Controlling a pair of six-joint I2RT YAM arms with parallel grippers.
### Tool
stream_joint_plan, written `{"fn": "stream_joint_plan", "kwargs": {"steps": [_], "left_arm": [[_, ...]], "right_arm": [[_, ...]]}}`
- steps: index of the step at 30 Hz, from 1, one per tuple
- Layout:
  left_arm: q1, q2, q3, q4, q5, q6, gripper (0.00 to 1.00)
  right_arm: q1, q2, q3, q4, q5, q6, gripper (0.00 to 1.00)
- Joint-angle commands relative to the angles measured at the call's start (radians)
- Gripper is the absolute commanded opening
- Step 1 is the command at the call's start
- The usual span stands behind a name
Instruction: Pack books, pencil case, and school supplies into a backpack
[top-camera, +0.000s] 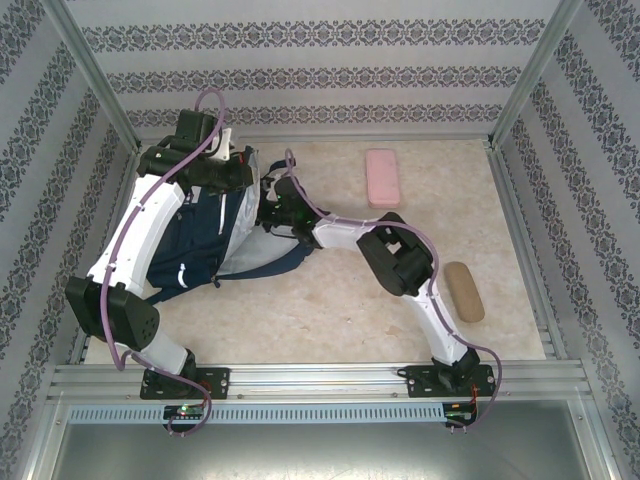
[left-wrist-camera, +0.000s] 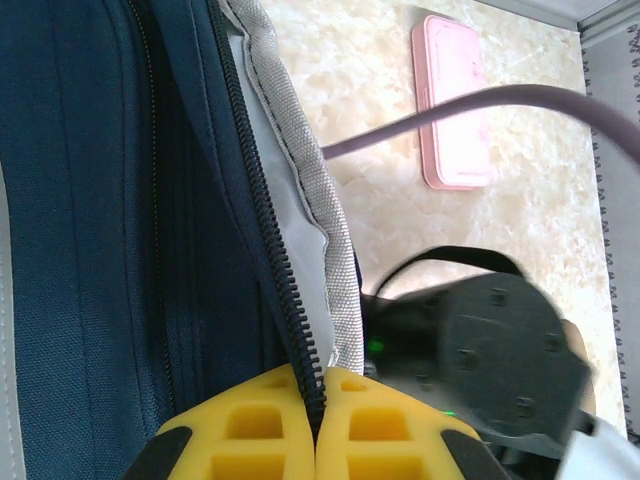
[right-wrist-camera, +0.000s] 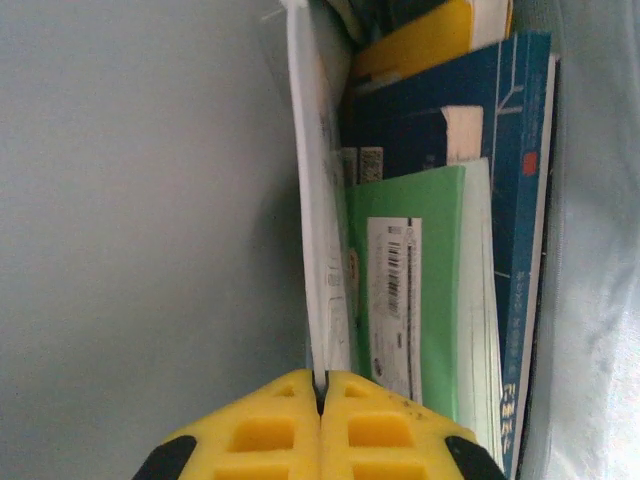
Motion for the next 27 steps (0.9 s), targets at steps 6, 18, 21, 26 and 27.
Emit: {"fn": "stream_joint_plan", "kwargs": {"steps": [6, 18, 21, 26, 27], "left_arm": [[0.01, -0.063, -0.022, 0.075, 0.066, -0.011, 0.0], [0.019, -0.042, -0.019, 0.074, 0.092, 0.005, 0.0], [0.019, -0.04, -0.022, 0.077, 0.096, 0.006, 0.0], [0.019, -0.039, -0.038, 0.097, 0.112, 0.0, 0.0], [0.02, -0.037, -0.04, 0.098, 0.114, -0.002, 0.0]], "right_arm": [[0.018, -0.014, 0.093, -0.216, 0.027, -0.135, 0.51], [-0.019, -0.185, -0.051, -0.379, 0.058, -0.326, 0.56], [-0.037, -0.214, -0.092, -0.388, 0.058, -0.344, 0.56], [-0.042, -0.181, -0.084, -0.383, 0.009, -0.335, 0.54], [-0.04, -0.173, -0.084, -0.382, 0.007, -0.336, 0.54]]}}
